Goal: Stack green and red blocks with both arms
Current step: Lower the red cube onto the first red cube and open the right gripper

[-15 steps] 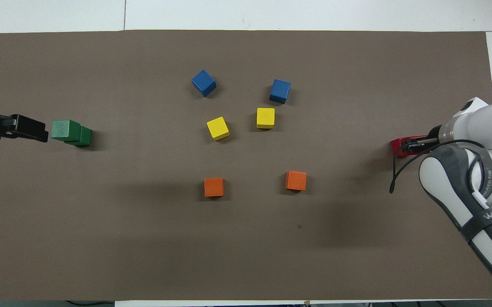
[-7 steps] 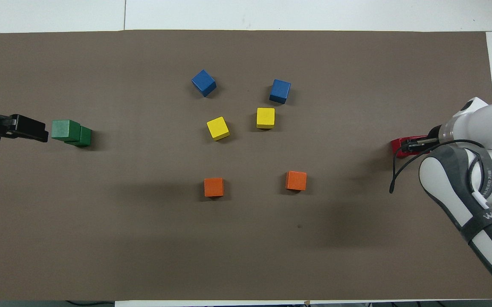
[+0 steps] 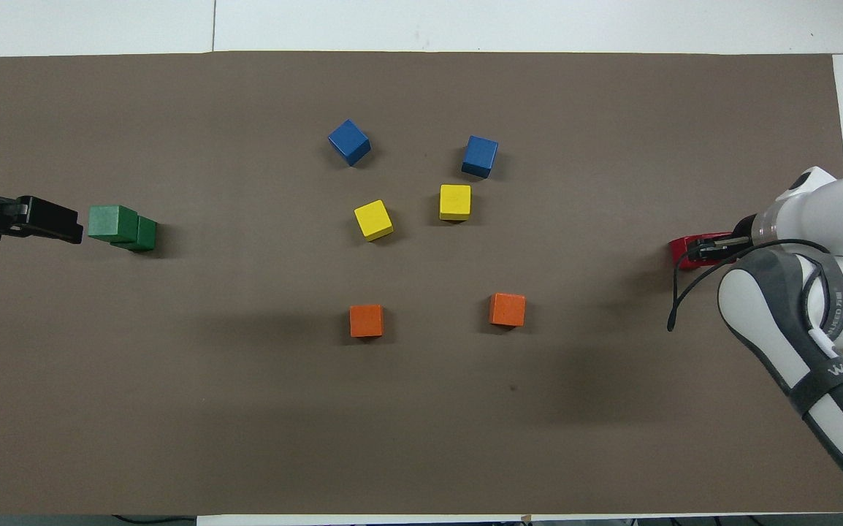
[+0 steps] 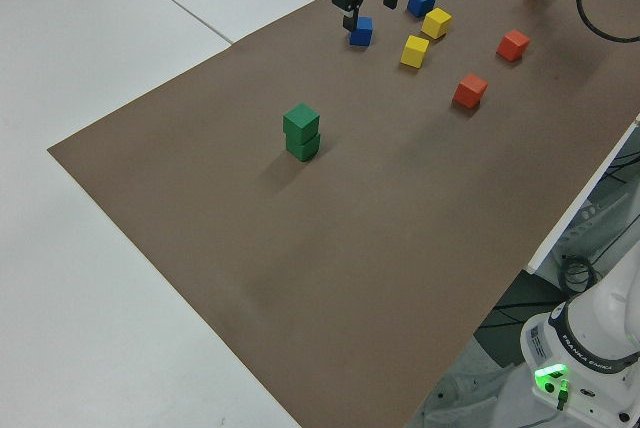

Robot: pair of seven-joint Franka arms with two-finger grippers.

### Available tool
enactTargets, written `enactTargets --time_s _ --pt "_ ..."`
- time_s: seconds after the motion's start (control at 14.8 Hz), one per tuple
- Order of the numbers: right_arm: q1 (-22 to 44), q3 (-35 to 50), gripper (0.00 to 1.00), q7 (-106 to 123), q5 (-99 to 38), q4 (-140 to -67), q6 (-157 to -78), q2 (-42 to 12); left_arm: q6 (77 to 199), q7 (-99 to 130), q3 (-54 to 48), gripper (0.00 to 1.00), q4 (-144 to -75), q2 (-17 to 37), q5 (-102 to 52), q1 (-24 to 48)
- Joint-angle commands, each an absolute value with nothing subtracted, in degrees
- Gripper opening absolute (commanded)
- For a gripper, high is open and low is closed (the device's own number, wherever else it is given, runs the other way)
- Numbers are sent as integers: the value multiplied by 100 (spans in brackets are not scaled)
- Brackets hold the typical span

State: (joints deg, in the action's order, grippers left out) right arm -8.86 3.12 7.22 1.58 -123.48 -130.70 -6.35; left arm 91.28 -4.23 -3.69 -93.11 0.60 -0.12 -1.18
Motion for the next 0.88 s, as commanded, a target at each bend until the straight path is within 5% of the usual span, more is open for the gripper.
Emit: enactTargets --time_s 0.0,0.2,0.81 --pt "-940 352 73 896 62 -12393 -13201 -694 9009 -369 -352 100 -9246 26 9 -114" --pt "-940 352 92 896 62 -12393 -13201 -694 9009 -369 -352 100 -9246 26 17 -114" --pt "-932 360 100 686 62 -11586 -12562 -695 9009 -369 -352 100 -9246 26 17 -114"
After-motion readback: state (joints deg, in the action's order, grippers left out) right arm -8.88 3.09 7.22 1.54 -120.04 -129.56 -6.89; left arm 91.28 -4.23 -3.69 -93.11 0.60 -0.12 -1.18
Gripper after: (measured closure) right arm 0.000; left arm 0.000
